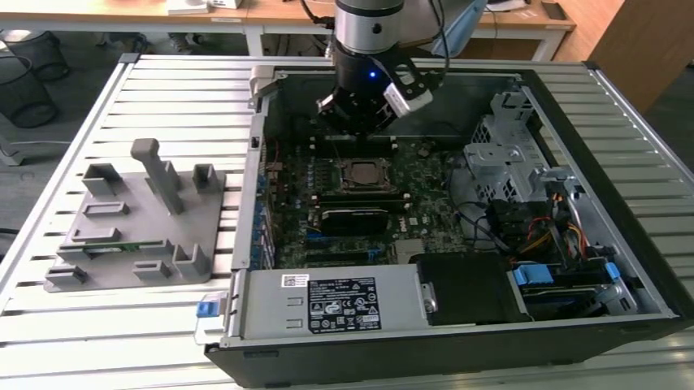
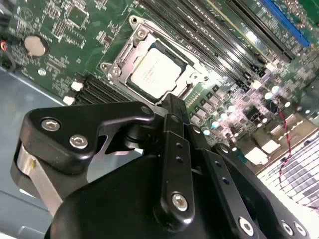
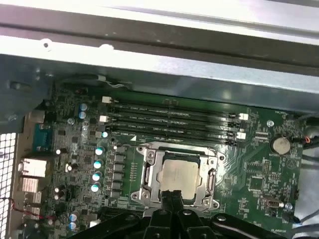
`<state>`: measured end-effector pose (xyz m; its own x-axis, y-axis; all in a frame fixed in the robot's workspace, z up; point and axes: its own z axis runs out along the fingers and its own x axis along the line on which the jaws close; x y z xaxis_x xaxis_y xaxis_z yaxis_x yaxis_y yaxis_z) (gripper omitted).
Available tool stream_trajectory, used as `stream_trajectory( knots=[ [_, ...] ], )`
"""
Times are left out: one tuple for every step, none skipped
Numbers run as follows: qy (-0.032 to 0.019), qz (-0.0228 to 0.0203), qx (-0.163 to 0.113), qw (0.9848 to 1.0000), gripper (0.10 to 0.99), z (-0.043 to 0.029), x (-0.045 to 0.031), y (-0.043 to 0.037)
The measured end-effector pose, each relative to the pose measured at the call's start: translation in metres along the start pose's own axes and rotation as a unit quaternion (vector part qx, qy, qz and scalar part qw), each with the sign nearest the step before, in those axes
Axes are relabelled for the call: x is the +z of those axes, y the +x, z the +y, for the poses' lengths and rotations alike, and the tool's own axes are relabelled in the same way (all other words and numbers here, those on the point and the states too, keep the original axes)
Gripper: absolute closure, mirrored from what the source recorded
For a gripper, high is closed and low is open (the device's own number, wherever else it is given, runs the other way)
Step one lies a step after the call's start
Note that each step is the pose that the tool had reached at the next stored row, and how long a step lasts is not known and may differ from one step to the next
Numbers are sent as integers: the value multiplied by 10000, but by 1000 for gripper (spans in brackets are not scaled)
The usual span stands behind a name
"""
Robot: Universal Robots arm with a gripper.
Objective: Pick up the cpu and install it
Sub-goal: 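Install the first cpu locking lever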
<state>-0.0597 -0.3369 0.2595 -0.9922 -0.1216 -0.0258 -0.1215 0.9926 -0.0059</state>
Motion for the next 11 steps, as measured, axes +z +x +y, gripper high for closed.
stream_trajectory(
  knots=[
    [-1, 4, -5, 10000, 980, 0, 0, 1],
    [-1, 4, 23, 10000, 980, 0, 0, 1],
    [1, 4, 80, 10000, 980, 0, 0, 1],
    [3, 4, 162, 9999, 980, 0, 1, 1],
    [5, 5, 248, 9997, 980, 0, 1, 1],
    [6, 5, 315, 9995, 980, 0, 1, 2],
    [7, 7, 332, 9994, 980, 0, 0, 2],
    [6, 14, 337, 9994, 980, 1, -2, 2],
    [5, 22, 338, 9994, 980, 1, -9, 2],
    [2, 28, 339, 9994, 980, 1, -22, 2],
    [1, 32, 339, 9994, 980, 0, -35, 2]
  ],
)
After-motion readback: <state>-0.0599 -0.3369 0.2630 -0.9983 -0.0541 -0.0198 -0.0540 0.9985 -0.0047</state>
